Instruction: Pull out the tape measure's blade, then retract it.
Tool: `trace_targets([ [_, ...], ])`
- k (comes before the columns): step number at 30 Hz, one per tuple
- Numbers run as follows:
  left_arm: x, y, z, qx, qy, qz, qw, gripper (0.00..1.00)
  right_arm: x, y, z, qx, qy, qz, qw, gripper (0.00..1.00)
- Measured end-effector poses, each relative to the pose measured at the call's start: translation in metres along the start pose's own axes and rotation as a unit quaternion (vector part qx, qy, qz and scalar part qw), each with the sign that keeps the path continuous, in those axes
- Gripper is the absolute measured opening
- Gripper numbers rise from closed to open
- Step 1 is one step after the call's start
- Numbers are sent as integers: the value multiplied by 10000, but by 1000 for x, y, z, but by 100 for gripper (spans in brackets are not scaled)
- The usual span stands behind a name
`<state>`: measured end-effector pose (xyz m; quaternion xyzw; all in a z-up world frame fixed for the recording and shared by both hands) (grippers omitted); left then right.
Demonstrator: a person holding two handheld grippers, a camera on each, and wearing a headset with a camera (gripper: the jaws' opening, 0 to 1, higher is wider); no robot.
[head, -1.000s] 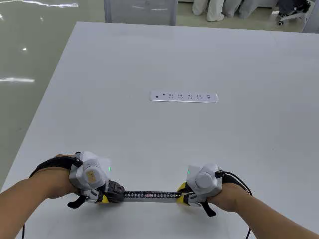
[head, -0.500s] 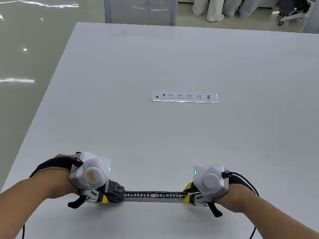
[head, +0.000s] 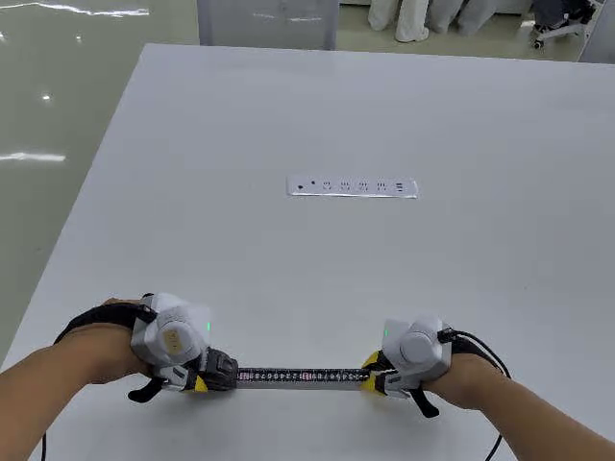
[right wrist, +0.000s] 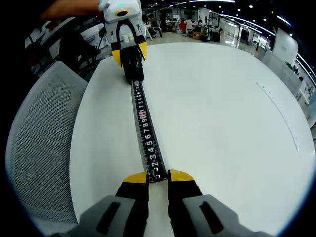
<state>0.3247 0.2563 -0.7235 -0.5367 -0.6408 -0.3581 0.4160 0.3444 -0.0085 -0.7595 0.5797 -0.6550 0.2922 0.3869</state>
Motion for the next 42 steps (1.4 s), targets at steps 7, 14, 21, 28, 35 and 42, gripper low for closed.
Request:
trace_targets([
  [7, 1, 0, 0, 3, 7, -1, 10000, 31, 5, -2, 9, -12, 45, 21, 10000, 12],
  [14, 0, -1, -1, -6, 20, 6, 10000, 31, 7, -2, 16, -62, 73, 33, 9999, 12],
  [21, 0, 0, -2, -7, 18, 8, 10000, 31, 10, -3, 21, -103, 74, 61, 9999, 13],
  [28, 0, 0, -1, -5, 14, -3, 10000, 31, 12, -4, 21, -103, 92, 70, 9999, 13],
  [35, -1, -1, -2, -9, 4, -41, 10000, 31, 11, -4, 22, -194, 98, 39, 9998, 13],
  [42, -1, -1, -2, -23, -14, -46, 10000, 31, 10, -4, 22, -132, 139, 27, 9998, 13],
])
Point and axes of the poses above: the centre of the closed fingertips' face, and the gripper's own axes: x roughly backward along the fingers, y roughly to its left, z roughly out of its underside, the point moved 4 cm from there along x, roughly backward along the fingers, and after that the axes turned 1 degree about y, right-handed, at the moved point
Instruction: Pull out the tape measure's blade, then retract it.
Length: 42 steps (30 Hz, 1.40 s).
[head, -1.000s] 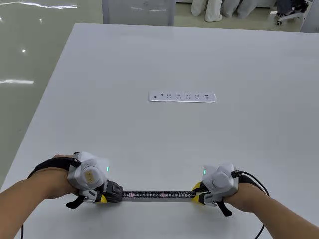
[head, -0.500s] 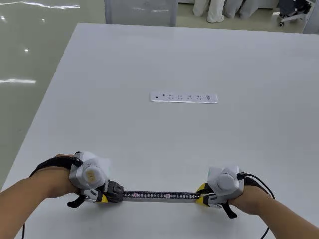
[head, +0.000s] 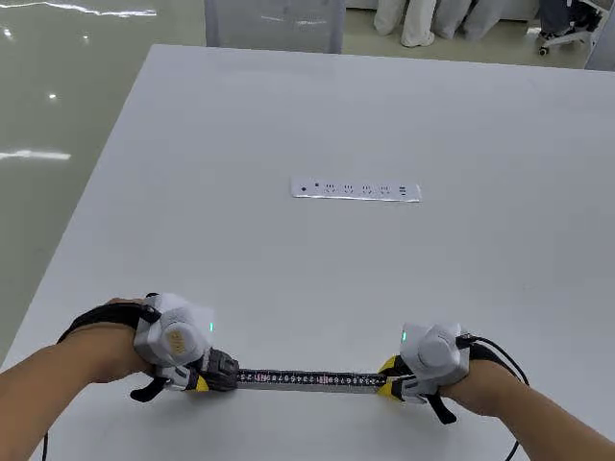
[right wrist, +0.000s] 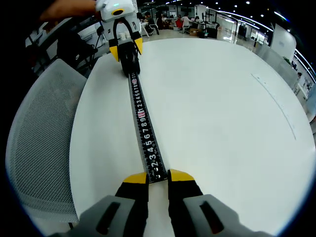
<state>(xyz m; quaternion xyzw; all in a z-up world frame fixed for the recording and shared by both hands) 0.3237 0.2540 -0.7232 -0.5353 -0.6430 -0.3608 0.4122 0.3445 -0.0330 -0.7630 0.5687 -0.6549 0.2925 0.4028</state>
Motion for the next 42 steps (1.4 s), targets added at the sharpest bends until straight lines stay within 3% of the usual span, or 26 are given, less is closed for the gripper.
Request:
trace_targets([
  [21, 0, 0, -2, -42, -41, -71, 10000, 32, 1, 0, -1, -94, -52, -166, 9998, 15],
  [23, -1, 0, -2, -52, -35, -72, 10000, 32, 1, 1, -2, -104, -68, -154, 9998, 15],
  [24, -1, 0, -2, -70, -24, -76, 9999, 32, 1, 1, -2, -305, -84, -125, 9994, 15],
  [30, -3, -1, -1, -217, 69, -168, 9996, 32, 1, 1, -2, -237, -164, -105, 9995, 16],
  [37, 5, 8, 1, 222, -30, -409, 9989, 38, 2, -2, -1, -369, -220, 142, 9990, 28],
  [42, 12, 12, 2, 815, -286, -539, 9948, 49, 7, -2, 0, -557, -318, 269, 9976, 33],
])
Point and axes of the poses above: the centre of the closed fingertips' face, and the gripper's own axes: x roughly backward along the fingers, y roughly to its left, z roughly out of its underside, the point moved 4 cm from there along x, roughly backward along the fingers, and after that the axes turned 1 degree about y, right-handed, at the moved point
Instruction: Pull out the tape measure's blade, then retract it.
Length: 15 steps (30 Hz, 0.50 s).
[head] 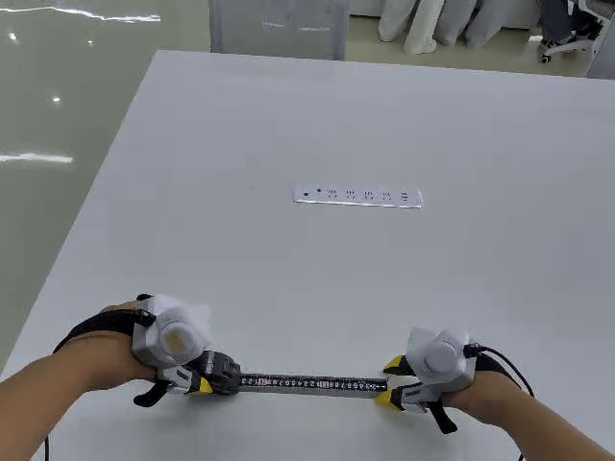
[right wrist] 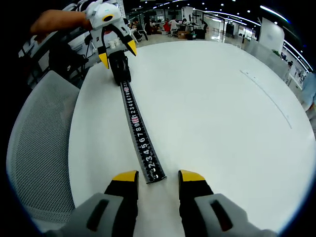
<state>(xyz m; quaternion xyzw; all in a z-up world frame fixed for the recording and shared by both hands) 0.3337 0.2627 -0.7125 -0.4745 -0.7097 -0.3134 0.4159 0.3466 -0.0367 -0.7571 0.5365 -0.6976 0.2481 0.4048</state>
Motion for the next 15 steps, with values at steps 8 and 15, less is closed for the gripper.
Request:
trace_targets([
  [8, 8, -1, 14, 912, -404, -141, 9949, 69, 14, 2, 9, -480, -179, 212, 9985, 49],
  [15, 15, -5, 29, 1479, -831, -411, 9846, 91, 29, 3, 19, -718, -440, 690, 9941, 58],
])
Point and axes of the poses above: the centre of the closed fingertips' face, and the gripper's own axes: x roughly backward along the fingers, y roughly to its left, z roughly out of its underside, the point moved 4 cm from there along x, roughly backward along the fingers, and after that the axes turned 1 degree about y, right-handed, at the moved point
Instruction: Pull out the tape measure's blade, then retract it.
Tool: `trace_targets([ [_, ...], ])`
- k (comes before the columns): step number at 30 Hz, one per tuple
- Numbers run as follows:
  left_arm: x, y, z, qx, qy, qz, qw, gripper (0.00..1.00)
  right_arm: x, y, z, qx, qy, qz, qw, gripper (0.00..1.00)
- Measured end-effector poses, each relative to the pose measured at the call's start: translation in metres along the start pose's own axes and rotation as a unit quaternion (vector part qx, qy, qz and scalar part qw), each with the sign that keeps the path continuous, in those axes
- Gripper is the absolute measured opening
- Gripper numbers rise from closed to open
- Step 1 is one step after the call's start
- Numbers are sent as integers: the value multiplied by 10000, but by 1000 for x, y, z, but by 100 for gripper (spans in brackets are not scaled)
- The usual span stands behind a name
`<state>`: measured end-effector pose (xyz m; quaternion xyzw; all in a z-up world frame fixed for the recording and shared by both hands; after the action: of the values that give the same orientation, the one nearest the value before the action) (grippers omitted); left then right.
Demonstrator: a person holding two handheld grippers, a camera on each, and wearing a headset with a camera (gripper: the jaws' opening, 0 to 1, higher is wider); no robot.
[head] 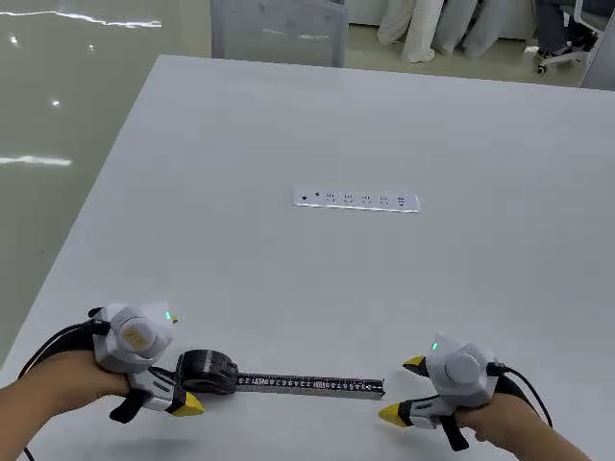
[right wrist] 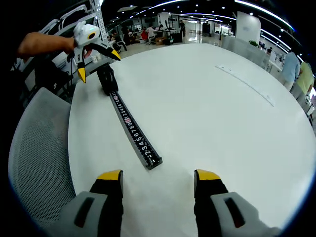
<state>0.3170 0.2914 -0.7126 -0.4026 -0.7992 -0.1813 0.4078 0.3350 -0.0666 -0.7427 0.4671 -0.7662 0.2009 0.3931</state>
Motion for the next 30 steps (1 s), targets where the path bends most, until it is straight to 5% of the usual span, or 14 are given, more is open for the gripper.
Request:
trace_targets([
  [6, 8, -2, 8, 702, -618, -222, 9954, 98, 13, 4, 1, -294, -494, 331, 9978, 75],
  [9, 17, -1, 7, 611, -1094, -529, 9907, 100, 21, 6, 2, -349, -735, 517, 9953, 80],
  [10, 19, -4, 9, 849, -1269, -486, 9871, 100, 23, 9, 5, -372, -776, 525, 9949, 83],
  [13, 24, -5, 22, 943, -1239, -623, 9858, 100, 28, 12, 12, -477, -840, 602, 9935, 88],
  [20, 36, -14, 42, 1480, -1532, -706, 9745, 100, 39, 23, 27, -668, -1016, 774, 9896, 99],
  [23, 46, -14, 42, 1727, -1910, -935, 9618, 100, 44, 27, 33, -679, -1073, 861, 9882, 99],
  [24, 47, -16, 45, 1770, -1951, -934, 9601, 100, 46, 28, 34, -717, -1111, 879, 9873, 99],
  [30, 43, -32, 56, 1520, -1797, -1002, 9667, 100, 57, 39, 36, -637, -1326, 937, 9847, 100],
])
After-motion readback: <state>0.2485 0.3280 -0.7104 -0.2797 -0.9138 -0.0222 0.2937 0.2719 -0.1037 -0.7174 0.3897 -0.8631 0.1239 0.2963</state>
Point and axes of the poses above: the centre of the closed fingertips' face, and the gripper's own axes: x roughly backward along the fingers, y roughly to its left, z roughly out of its underside, the point moved 4 cm from there along x, roughly backward along the fingers, and after that the axes turned 1 degree about y, right-handed, at the moved point
